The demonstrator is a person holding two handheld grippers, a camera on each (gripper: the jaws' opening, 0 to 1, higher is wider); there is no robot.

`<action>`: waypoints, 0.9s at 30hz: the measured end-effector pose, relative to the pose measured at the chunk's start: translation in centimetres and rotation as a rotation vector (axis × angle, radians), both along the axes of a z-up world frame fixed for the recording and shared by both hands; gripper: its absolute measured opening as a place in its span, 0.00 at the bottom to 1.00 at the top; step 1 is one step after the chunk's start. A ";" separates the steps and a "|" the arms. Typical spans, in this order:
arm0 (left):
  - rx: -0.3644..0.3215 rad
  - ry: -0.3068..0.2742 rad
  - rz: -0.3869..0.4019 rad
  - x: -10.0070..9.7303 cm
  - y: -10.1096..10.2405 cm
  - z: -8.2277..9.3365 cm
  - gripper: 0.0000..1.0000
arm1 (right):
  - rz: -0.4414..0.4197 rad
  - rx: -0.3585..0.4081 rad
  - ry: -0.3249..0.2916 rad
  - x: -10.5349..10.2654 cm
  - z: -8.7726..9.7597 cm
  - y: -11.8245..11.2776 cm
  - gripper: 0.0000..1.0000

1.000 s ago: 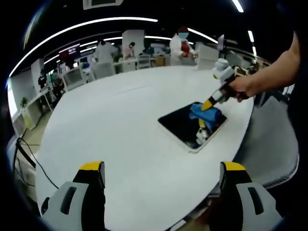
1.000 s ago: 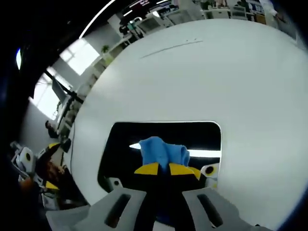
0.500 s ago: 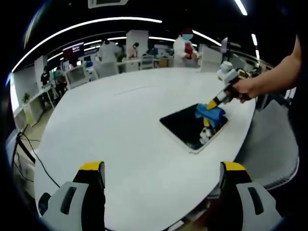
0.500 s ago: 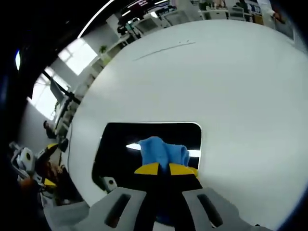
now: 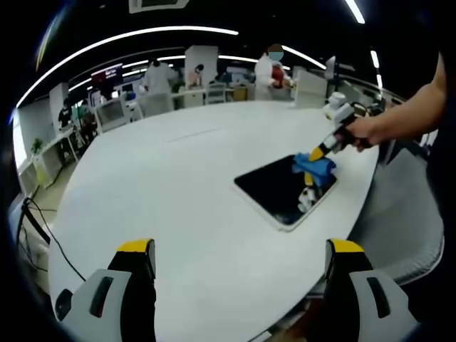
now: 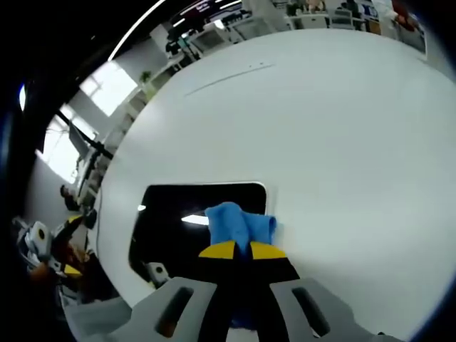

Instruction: Wipe the mirror surface with the cleaning cloth until all visible marks leave the cleaned area.

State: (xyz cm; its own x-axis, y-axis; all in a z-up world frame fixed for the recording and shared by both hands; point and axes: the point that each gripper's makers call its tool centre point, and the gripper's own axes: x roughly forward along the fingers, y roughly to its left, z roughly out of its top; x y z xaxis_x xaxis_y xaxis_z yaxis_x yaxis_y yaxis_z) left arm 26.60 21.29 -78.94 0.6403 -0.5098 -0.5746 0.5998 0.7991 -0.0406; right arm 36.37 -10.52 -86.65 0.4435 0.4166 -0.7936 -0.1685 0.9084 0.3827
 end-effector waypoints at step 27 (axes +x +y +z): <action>-0.009 0.011 0.010 -0.3 0.2 -0.7 0.99 | -0.003 -0.040 -0.016 -0.1 -0.1 -0.6 0.01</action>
State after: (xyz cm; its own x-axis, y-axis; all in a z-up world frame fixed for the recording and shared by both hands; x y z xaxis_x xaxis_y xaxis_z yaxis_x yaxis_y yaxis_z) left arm 26.29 21.52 -79.61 0.6392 -0.5088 -0.5767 0.5915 0.8045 -0.0543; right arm 36.23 -11.11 -86.74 0.4577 0.3829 -0.8024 -0.1717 0.9236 0.3428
